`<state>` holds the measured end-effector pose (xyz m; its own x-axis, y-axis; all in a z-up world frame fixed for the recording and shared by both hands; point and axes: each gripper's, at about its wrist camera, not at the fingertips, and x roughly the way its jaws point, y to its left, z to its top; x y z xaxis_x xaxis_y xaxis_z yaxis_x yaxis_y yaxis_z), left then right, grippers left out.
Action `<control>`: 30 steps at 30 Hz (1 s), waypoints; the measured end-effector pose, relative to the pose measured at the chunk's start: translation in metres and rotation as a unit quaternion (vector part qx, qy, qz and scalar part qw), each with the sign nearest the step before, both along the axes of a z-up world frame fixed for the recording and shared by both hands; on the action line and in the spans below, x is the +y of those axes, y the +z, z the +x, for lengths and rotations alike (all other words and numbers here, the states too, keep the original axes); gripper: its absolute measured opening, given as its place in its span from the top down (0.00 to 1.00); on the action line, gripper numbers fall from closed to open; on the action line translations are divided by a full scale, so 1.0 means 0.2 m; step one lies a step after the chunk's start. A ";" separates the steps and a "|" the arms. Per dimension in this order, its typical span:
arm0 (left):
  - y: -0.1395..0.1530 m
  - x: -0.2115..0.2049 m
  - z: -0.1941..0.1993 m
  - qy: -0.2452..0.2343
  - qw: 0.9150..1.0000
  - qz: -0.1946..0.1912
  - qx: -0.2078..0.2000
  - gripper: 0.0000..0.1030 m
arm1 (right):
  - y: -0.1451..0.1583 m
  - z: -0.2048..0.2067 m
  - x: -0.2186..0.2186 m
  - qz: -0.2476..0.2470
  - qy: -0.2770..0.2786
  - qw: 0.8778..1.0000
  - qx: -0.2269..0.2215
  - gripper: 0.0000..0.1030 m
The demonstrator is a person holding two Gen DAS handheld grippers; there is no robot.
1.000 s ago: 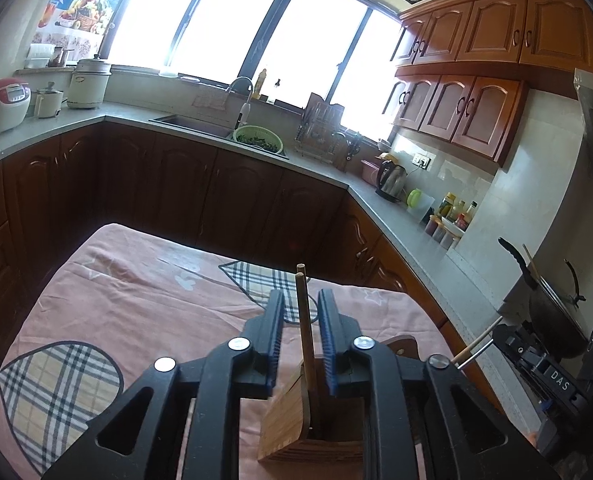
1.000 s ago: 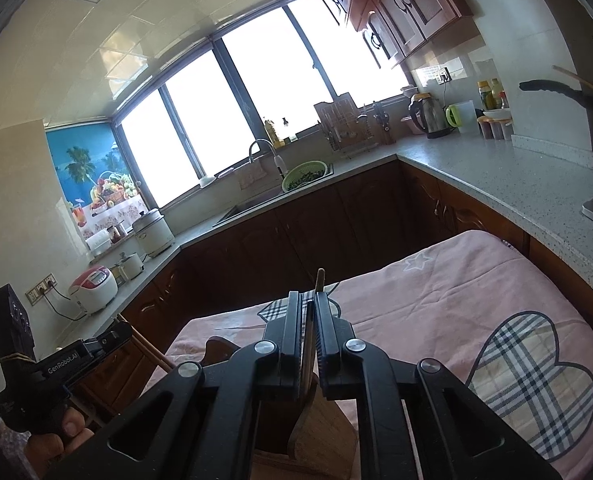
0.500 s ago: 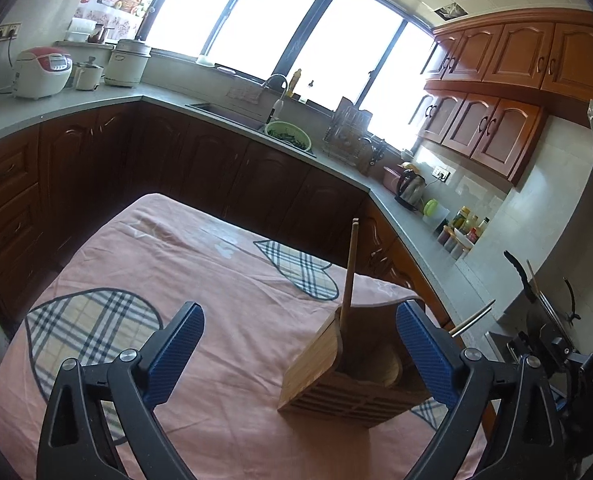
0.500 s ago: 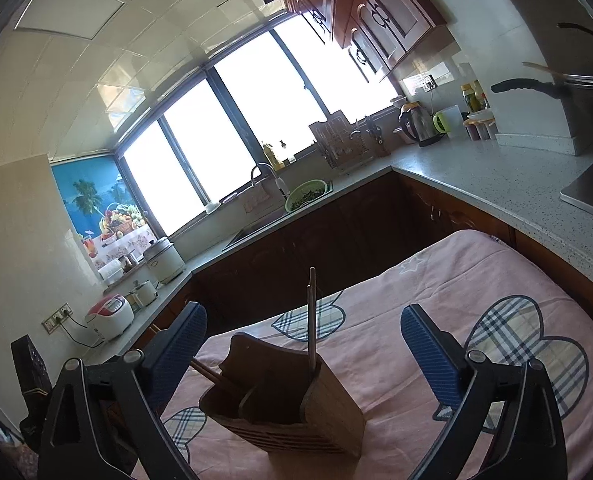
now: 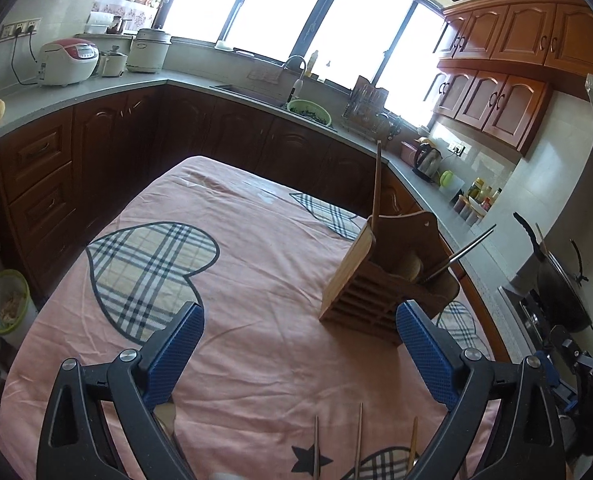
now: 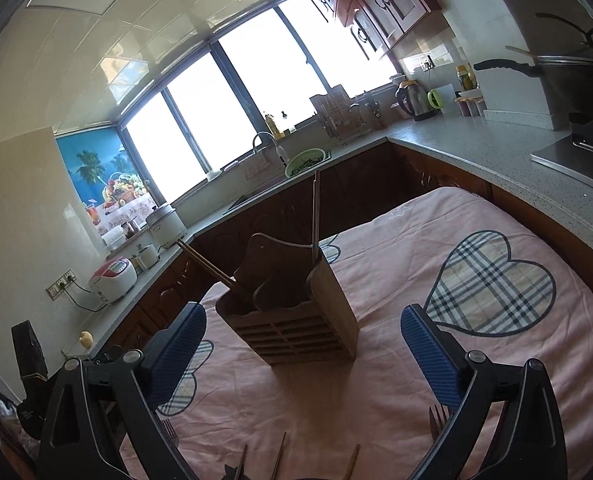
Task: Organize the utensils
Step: 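Move the left tool back toward the utensils on the cloth, then close the left tool on a thin metal chopstick while the right tool grasps a wooden chopstick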
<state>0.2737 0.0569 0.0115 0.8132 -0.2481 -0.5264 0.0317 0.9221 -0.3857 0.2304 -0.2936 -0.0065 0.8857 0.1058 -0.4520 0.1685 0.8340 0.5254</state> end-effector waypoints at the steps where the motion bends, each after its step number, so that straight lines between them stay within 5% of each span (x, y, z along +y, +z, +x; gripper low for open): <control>1: 0.00 0.00 -0.03 -0.003 1.000 0.002 0.002 0.05 | -0.01 -0.03 0.01 0.003 0.001 1.000 0.003 0.04; 15: -0.06 0.04 -0.28 -0.003 0.999 0.010 0.045 0.05 | -0.12 -0.34 0.06 -0.010 -0.010 0.999 0.048 0.04; 30: -0.13 -0.02 -0.24 -0.014 0.995 0.037 0.089 0.05 | -0.25 -0.36 0.16 -0.015 0.018 0.996 0.082 0.04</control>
